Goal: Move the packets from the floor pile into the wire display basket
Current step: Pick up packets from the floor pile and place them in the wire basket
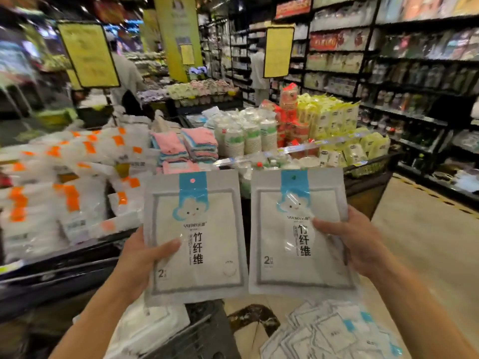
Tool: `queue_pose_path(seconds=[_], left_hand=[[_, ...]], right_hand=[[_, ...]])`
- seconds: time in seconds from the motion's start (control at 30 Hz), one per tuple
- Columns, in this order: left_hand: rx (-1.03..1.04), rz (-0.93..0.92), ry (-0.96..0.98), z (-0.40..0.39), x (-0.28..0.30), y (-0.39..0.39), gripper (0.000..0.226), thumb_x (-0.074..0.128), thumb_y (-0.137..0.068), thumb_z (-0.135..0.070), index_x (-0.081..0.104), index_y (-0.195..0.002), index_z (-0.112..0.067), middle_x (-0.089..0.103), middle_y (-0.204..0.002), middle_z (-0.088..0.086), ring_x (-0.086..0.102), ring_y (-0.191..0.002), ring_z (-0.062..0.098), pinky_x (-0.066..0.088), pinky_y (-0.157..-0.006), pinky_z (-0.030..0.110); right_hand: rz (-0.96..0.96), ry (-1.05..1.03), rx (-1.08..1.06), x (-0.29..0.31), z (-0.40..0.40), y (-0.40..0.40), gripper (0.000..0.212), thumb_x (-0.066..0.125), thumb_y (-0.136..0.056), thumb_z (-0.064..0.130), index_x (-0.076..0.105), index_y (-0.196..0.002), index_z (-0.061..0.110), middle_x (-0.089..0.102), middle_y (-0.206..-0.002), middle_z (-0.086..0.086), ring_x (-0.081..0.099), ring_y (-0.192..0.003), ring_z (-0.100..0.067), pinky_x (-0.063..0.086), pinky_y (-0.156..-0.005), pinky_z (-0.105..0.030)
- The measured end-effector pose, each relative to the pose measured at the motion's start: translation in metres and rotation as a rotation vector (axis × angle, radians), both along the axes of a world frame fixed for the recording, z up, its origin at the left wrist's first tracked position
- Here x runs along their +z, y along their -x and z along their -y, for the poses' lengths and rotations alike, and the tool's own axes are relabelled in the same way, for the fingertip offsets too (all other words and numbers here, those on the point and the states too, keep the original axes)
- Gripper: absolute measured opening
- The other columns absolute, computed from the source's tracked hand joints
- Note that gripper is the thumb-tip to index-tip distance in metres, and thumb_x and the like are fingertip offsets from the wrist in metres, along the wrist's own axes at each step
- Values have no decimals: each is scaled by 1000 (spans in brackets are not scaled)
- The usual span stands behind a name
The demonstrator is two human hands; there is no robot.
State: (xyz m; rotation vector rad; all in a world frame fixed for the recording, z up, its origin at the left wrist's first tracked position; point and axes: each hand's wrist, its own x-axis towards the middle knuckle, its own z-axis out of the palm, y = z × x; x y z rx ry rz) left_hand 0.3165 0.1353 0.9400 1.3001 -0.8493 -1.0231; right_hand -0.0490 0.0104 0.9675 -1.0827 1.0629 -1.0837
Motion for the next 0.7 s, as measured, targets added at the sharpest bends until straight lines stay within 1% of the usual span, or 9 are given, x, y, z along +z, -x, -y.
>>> queue_pose_path(seconds=[0.1,0.27,0.4,0.43,0.5,0.53,0.57,0.63,0.7], left_hand=[[115,22,-41,-54,1,-20,103,104,-32,-36,62,-121,-4,76,-109,19,75,-96,38,64,-70,44],[254,62,-67,-130,-2,-51,107,102,-21,-46,69,-113,-3,77,-103,17,76,-92,34,64,-65,37],[304,23,-87,-171,-7,-83,70,98,-52,-20,66,-111,0,76,-105,20,77,-86,29,62,-60,31],[317,34,-88,-179,-10,-92,73,99,-49,-24,66,-109,-1,77,-103,20,77,-83,27,61,-58,28],[353,60,-104,-192,-15,-110,102,102,-19,-48,66,-104,-2,79,-95,12,77,-78,23,59,-56,24],[379,46,-114,-197,-19,-123,109,100,-11,-52,65,-102,-3,79,-91,9,77,-77,22,60,-57,26],[401,38,-127,-202,-26,-138,105,101,-16,-50,65,-103,-4,79,-92,9,77,-79,24,62,-64,34],[430,32,-145,-211,-37,-168,73,98,-51,-31,66,-111,-4,79,-100,11,76,-92,31,58,-90,56],[448,46,-158,-220,-51,-197,52,83,-68,-12,67,-116,-6,78,-105,11,75,-98,33,52,-98,60]], right_hand=[[-11,-15,142,-2,-12,-36,45,78,-79,-6,66,-120,7,77,-106,-20,76,-94,-39,60,-86,-57],[-25,-35,313,-5,-39,-96,40,76,-84,-3,65,-119,12,79,-102,-14,78,-90,-33,62,-76,-48],[-24,-42,408,-20,-53,-148,44,77,-81,-4,65,-122,6,78,-106,-17,76,-94,-38,62,-82,-53],[-24,-44,422,-24,-55,-163,47,79,-80,-3,64,-124,5,78,-107,-18,76,-96,-39,60,-87,-56],[-30,-35,446,-31,-61,-194,53,83,-75,1,64,-125,3,77,-108,-18,75,-97,-40,58,-91,-60],[-27,-29,454,-34,-66,-210,58,86,-70,5,65,-124,2,77,-108,-18,75,-97,-40,58,-91,-60],[-20,-24,462,-37,-71,-225,64,91,-64,11,65,-122,2,77,-107,-18,75,-97,-41,58,-91,-59],[-13,-17,491,-45,-78,-255,85,101,-46,30,68,-119,4,77,-108,-18,75,-98,-40,58,-91,-57],[-24,-20,505,-53,-83,-282,81,101,-49,30,68,-119,6,77,-109,-17,75,-99,-39,57,-93,-58]])
